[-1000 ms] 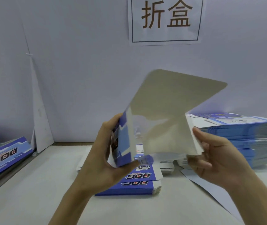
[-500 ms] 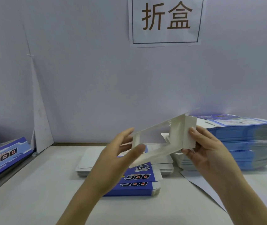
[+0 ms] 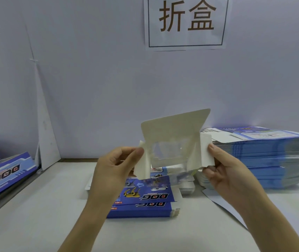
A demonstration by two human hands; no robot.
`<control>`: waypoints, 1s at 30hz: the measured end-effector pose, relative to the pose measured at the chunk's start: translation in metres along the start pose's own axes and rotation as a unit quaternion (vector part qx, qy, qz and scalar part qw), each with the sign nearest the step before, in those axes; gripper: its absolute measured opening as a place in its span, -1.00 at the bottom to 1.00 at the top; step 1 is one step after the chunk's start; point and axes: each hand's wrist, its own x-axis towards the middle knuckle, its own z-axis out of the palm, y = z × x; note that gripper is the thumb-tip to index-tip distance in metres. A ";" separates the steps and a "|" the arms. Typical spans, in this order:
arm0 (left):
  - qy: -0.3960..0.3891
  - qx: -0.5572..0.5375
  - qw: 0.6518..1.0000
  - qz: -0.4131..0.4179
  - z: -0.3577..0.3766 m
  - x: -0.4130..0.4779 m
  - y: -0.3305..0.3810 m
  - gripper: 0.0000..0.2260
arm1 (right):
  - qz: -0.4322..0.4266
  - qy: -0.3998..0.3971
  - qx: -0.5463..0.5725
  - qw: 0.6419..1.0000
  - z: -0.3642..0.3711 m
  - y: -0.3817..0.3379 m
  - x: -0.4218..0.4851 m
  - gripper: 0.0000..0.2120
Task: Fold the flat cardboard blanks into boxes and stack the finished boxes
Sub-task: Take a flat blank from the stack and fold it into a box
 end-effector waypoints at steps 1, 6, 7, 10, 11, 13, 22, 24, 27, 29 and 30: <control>-0.037 -0.008 0.999 0.014 0.000 -0.002 0.002 -0.68 | 0.008 0.012 0.029 0.999 0.000 -0.002 0.000 -0.87; -0.197 0.086 0.969 0.124 0.000 -0.016 0.013 -0.24 | 0.077 -0.013 0.138 0.987 0.004 -0.019 -0.014 -0.89; -0.200 0.066 0.971 0.111 0.001 -0.018 0.014 -0.23 | 0.071 -0.029 0.137 0.988 0.005 -0.020 -0.016 -0.85; -0.161 0.020 0.984 0.077 0.004 -0.019 0.017 -0.25 | -0.069 -0.032 0.000 0.997 0.004 -0.016 -0.017 -0.64; -0.147 0.003 0.987 0.066 0.004 -0.019 0.018 -0.23 | -0.148 -0.030 -0.085 0.985 0.002 -0.014 -0.017 -0.55; -0.130 -0.016 0.990 0.051 0.003 -0.019 0.020 -0.21 | -0.292 -0.056 -0.232 0.926 0.002 -0.011 -0.022 -0.49; -0.143 -0.172 0.974 -0.023 0.001 -0.021 0.025 -0.68 | -0.506 -0.145 -0.367 0.767 0.014 0.003 -0.030 -0.32; -0.148 -0.151 0.977 -0.021 -0.002 -0.020 0.025 -0.72 | -0.498 -0.132 -0.404 0.756 0.013 0.007 -0.027 -0.27; -0.177 -0.145 0.973 -0.030 -0.004 -0.020 0.026 -0.72 | -0.495 -0.114 -0.439 0.741 0.009 0.008 -0.025 -0.18; -0.203 -0.139 0.969 -0.035 -0.002 -0.021 0.024 -0.71 | -0.491 -0.116 -0.445 0.740 0.008 0.008 -0.024 -0.19; -0.209 -0.138 0.967 -0.037 0.000 -0.022 0.024 -0.72 | -0.489 -0.119 -0.437 0.745 0.007 0.008 -0.023 -0.22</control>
